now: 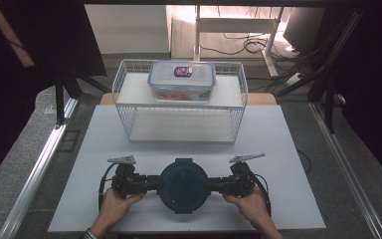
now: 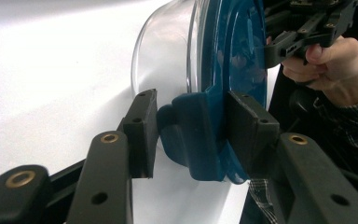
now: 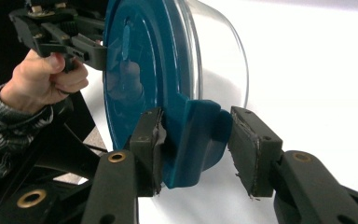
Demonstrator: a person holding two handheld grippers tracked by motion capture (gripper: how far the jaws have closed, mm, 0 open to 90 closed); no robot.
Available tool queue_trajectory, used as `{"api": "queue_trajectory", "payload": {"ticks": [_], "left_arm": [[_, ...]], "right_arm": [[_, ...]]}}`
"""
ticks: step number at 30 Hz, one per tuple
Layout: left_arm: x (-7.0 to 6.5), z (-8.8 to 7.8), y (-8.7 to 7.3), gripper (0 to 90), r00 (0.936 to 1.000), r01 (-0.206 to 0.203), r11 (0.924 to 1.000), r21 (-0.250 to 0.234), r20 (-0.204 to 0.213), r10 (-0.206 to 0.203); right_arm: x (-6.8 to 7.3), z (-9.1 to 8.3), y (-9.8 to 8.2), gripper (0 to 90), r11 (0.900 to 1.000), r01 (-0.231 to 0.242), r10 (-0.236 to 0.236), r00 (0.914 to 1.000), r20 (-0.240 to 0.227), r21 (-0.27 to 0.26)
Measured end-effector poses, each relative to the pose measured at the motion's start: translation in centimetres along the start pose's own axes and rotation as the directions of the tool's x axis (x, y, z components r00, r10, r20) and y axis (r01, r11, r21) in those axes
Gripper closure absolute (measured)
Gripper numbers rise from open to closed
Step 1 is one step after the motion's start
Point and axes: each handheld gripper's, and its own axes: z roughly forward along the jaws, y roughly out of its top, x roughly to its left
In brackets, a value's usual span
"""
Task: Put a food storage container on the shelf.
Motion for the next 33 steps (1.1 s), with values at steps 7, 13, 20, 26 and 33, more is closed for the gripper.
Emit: {"api": "queue_trajectory", "payload": {"ticks": [7,13,20,26,33], "left_arm": [[-0.4,0.0,0.2,56.3,0.9999,0.000,1.0000,-0.006,-0.014,0.000],[-0.6,0.0,0.9,56.6,0.9994,-0.011,0.9997,-0.020,-0.032,0.010],[-1.2,-0.5,2.4,56.4,0.9972,-0.048,0.9981,-0.038,-0.059,0.046],[-1.8,-1.1,3.6,56.5,0.9948,-0.078,0.9958,-0.048,-0.070,0.074],[-2.8,-1.7,6.0,56.5,0.9910,-0.109,0.9918,-0.066,-0.085,0.104]], "right_arm": [[0.4,-0.1,-0.2,56.6,1.000,0.000,0.000,0.9998,0.019,-0.022],[1.0,-0.6,0.3,56.6,0.996,0.066,-0.062,0.9960,0.065,-0.061],[1.1,-1.2,1.3,56.5,0.993,0.078,-0.073,0.9955,0.062,-0.091],[1.6,-1.8,2.4,56.5,0.988,0.108,-0.101,0.9926,0.068,-0.111],[2.1,-3.1,4.3,56.5,0.980,0.143,-0.132,0.9878,0.082,-0.140]]}}
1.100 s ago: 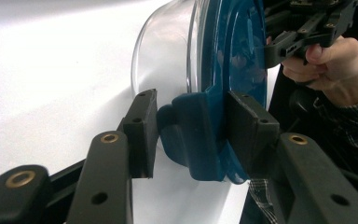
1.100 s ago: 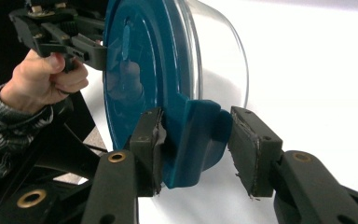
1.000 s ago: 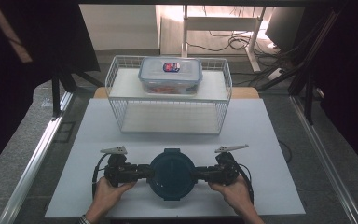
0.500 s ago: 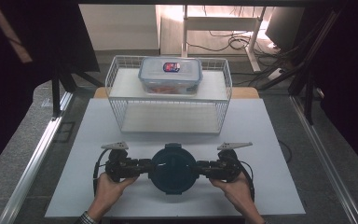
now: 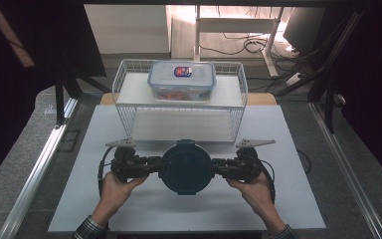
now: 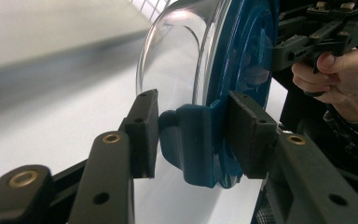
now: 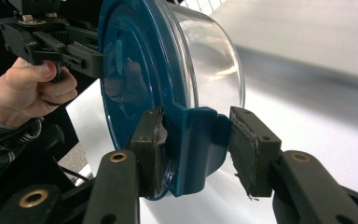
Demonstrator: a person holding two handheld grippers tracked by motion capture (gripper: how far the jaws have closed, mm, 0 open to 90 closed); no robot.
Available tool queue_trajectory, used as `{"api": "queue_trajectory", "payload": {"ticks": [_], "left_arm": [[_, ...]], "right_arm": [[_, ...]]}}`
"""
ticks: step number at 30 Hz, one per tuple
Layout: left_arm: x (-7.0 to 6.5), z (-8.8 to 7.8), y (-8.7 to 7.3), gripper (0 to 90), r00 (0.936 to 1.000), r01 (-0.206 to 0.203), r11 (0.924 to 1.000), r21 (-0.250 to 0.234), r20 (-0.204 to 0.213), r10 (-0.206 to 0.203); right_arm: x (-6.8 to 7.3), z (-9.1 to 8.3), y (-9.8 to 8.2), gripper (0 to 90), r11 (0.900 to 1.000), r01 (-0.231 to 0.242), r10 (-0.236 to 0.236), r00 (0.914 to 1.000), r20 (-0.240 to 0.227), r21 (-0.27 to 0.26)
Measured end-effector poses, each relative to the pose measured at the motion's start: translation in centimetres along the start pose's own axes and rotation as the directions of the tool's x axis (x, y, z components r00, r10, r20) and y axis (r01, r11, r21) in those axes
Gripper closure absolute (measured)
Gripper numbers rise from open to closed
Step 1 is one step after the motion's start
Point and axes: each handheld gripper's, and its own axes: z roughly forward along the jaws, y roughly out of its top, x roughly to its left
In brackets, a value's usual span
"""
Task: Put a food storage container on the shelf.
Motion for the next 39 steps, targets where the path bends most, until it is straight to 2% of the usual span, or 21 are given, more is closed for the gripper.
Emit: {"api": "queue_trajectory", "payload": {"ticks": [6,12,19,28,34,39], "left_arm": [[-0.3,-0.7,2.6,56.4,0.9996,-0.023,0.9993,-0.030,-0.015,0.023],[-0.3,-1.6,5.0,56.3,0.9995,-0.028,0.9980,-0.056,-0.018,0.027],[-0.2,-3.0,8.1,56.3,0.9992,-0.036,0.9943,-0.101,-0.023,0.034],[-0.2,-4.5,12.1,56.4,0.9982,-0.055,0.9894,-0.135,-0.032,0.051],[0.0,-5.1,14.5,56.3,0.9977,-0.063,0.9872,-0.147,-0.035,0.058],[0.4,-5.4,16.3,56.3,0.9982,-0.055,0.9857,-0.159,-0.030,0.051]], "right_arm": [[0.1,-0.8,2.3,56.5,1.000,0.016,-0.016,0.9999,0.001,-0.027],[0.4,-1.4,5.1,56.6,0.998,0.043,-0.042,0.9990,0.011,-0.040],[1.0,-1.9,8.4,56.6,0.995,0.071,-0.070,0.9973,0.020,-0.068],[1.5,-2.7,12.6,56.7,0.989,0.102,-0.100,0.9946,0.026,-0.102],[1.5,-3.1,15.1,56.7,0.986,0.116,-0.113,0.9930,0.035,-0.118],[1.3,-3.2,16.8,56.7,0.986,0.107,-0.103,0.9941,0.034,-0.129]]}}
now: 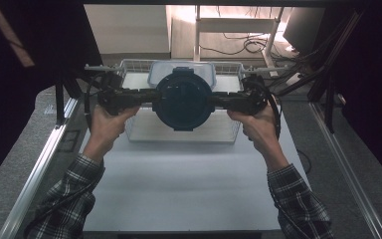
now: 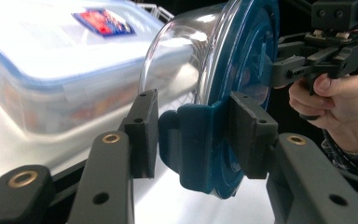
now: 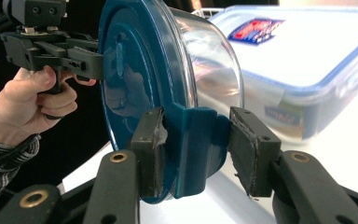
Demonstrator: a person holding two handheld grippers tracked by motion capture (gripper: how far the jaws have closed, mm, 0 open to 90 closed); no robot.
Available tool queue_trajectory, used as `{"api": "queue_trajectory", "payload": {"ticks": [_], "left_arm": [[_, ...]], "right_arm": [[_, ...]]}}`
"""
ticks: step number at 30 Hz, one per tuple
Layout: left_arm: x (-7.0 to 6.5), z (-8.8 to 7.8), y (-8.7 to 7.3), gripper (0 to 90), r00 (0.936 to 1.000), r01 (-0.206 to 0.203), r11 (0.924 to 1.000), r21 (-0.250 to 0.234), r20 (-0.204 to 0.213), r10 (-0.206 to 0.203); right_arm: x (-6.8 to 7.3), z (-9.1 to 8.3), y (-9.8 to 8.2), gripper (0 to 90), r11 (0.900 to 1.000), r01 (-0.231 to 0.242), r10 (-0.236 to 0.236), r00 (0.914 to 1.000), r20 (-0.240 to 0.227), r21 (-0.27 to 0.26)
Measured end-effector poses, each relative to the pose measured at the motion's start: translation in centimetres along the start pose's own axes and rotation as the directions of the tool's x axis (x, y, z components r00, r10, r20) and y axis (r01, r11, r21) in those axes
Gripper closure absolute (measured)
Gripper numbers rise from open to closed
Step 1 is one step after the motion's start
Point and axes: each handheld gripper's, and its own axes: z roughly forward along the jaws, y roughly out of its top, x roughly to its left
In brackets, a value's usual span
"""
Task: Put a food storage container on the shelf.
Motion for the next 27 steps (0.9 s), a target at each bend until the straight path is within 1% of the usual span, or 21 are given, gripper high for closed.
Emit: {"api": "queue_trajectory", "payload": {"ticks": [6,16,20,23,27], "left_arm": [[0.3,-0.3,1.8,56.4,1.0000,0.001,0.9998,-0.020,0.005,0.000],[0.8,-0.6,5.3,56.3,1.0000,-0.004,0.9989,-0.046,0.001,0.005],[1.3,-0.5,6.5,56.3,1.0000,-0.005,0.9987,-0.052,-0.007,0.005],[1.7,-0.3,7.1,56.2,0.9999,-0.004,0.9984,-0.056,-0.013,0.003],[2.5,0.1,7.6,56.1,0.9997,0.005,0.9980,-0.063,-0.025,-0.006]], "right_arm": [[-0.1,0.0,1.6,56.7,1.000,0.003,-0.003,1.0000,0.001,-0.019],[-0.4,-0.2,5.2,56.8,0.998,0.016,-0.015,0.9999,0.007,-0.056],[-0.9,0.0,6.2,56.7,0.997,0.013,-0.013,0.9999,0.008,-0.072],[-1.4,0.3,6.9,56.7,0.996,0.011,-0.010,0.9999,0.008,-0.083],[-2.2,0.9,7.5,56.6,0.996,-0.005,0.006,0.9999,0.009,-0.091]]}}
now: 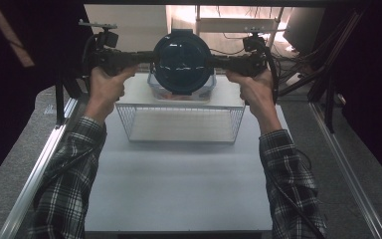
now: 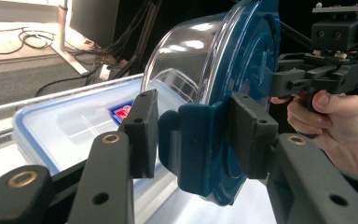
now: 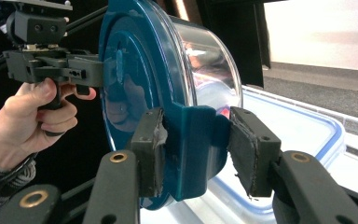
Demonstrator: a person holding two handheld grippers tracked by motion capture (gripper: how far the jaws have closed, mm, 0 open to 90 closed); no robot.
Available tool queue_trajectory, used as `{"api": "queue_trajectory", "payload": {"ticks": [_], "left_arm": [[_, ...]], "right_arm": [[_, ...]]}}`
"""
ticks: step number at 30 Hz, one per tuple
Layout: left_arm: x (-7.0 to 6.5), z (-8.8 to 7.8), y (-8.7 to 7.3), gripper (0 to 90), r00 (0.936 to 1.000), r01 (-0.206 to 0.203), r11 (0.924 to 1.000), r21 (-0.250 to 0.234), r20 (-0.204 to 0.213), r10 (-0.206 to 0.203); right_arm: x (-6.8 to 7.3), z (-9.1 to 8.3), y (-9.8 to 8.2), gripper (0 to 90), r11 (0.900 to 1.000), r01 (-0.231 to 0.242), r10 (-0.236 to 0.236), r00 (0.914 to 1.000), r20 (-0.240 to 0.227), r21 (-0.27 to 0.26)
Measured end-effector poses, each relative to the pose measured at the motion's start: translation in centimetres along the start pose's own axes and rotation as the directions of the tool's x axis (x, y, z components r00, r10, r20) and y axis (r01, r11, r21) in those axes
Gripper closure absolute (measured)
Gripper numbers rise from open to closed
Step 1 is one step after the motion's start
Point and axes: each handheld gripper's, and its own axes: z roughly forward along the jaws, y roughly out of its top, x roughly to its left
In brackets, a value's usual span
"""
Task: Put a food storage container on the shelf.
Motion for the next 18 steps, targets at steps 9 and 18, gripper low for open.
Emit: {"api": "queue_trajectory", "payload": {"ticks": [9,18], "left_arm": [[1.6,0.8,0.2,56.0,0.9996,0.018,0.9998,0.000,-0.021,-0.018],[1.7,1.2,0.1,54.6,0.9976,-0.014,0.9995,-0.028,-0.068,0.012]], "right_arm": [[-1.5,1.5,0.2,56.3,1.000,-0.026,0.026,0.9996,0.011,0.016],[-2.3,2.1,0.5,55.0,0.999,-0.041,0.041,0.9990,0.017,-0.010]]}}
